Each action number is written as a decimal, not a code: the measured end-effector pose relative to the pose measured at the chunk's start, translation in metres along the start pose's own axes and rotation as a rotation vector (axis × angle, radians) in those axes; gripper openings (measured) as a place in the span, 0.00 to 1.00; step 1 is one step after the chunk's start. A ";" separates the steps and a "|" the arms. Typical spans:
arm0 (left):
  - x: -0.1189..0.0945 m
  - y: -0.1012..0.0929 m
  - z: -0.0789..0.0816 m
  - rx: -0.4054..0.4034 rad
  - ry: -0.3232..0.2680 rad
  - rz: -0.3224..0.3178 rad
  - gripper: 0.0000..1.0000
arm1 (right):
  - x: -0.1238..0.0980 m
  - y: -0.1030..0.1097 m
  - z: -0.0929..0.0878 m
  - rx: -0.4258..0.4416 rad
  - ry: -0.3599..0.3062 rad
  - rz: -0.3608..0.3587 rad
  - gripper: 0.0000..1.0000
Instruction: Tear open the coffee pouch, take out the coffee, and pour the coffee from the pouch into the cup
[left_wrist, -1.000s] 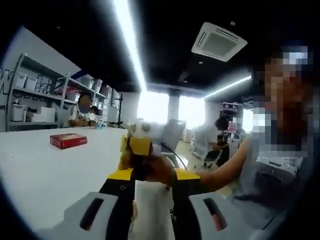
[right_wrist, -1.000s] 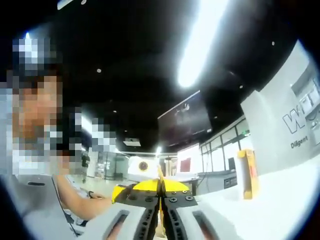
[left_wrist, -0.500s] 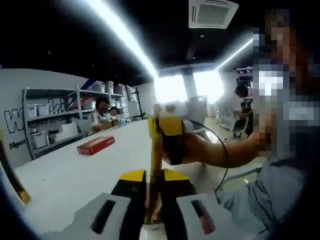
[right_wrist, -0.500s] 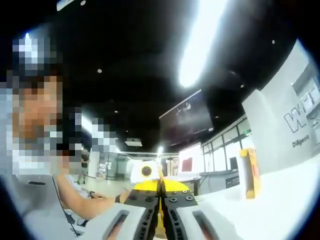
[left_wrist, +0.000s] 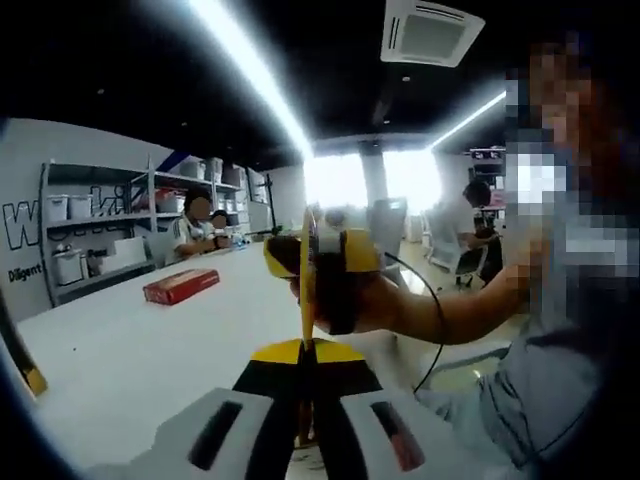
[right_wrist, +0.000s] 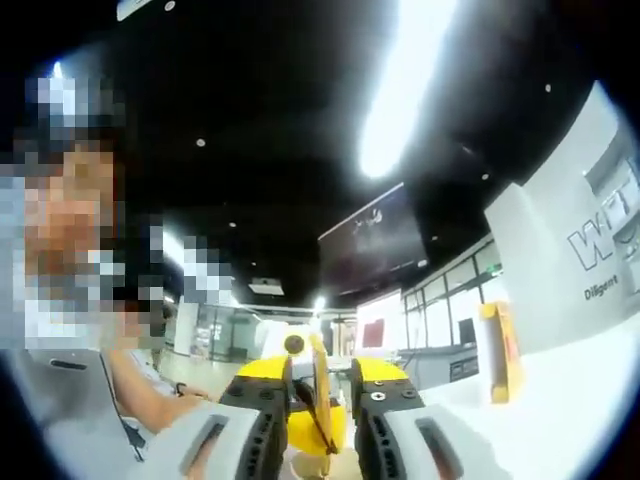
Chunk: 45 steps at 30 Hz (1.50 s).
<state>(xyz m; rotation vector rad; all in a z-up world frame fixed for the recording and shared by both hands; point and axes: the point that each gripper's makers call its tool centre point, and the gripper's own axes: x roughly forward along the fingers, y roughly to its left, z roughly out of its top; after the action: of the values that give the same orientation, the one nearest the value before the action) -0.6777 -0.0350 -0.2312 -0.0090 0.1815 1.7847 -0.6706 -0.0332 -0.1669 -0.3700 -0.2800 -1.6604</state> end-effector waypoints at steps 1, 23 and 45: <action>0.000 0.000 0.000 -0.001 -0.002 -0.002 0.04 | -0.001 -0.001 0.002 0.003 -0.006 -0.004 0.23; 0.002 0.001 0.012 -0.076 -0.058 -0.005 0.15 | -0.011 -0.006 0.007 -0.009 -0.035 -0.039 0.02; -0.001 0.002 0.022 -0.008 -0.076 0.021 0.04 | -0.016 -0.003 0.022 -0.043 -0.093 -0.036 0.03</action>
<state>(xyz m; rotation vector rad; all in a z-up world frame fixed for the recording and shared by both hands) -0.6772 -0.0339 -0.2089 0.0550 0.1208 1.8038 -0.6699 -0.0098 -0.1534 -0.4776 -0.3228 -1.6895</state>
